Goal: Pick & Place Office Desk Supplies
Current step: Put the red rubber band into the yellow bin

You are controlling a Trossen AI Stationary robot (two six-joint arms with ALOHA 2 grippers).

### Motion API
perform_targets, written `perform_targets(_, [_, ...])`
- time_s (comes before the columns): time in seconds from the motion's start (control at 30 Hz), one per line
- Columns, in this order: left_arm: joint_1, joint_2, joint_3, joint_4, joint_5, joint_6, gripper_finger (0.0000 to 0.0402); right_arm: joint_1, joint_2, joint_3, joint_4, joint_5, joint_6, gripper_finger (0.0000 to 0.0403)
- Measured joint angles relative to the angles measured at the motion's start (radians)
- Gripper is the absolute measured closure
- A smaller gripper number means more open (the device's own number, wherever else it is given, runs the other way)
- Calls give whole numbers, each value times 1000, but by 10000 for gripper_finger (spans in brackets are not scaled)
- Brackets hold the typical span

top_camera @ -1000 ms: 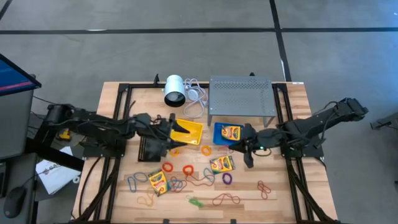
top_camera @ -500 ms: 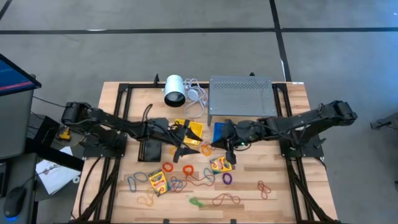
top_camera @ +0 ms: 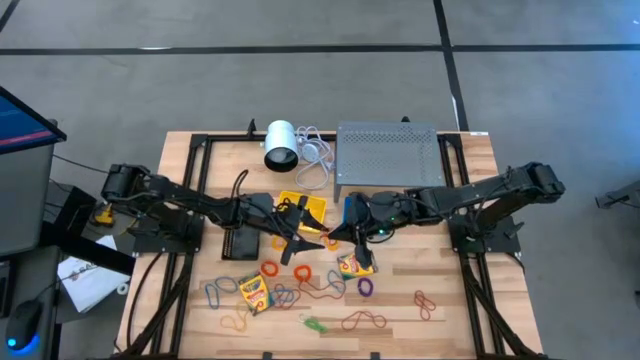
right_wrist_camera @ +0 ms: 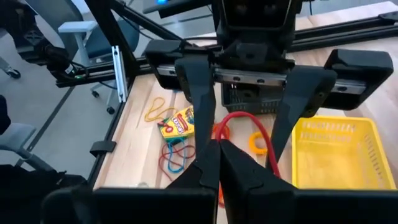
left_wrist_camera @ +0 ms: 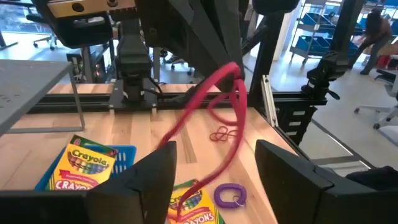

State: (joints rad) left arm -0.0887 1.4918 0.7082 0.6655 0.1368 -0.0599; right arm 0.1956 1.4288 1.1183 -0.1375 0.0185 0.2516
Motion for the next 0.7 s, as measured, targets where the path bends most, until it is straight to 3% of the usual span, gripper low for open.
perform_targets(0.17, [0, 0, 0, 9, -6, 0, 262, 0, 0, 1, 17, -22, 1, 403])
perform_targets(0.33, [0, 0, 0, 8, -6, 0, 379, 0, 0, 1, 19, -22, 1, 403])
perform_targets(0.7, [0, 0, -1, 8, -33, 3, 401, 0, 0, 1, 19, -22, 2, 403])
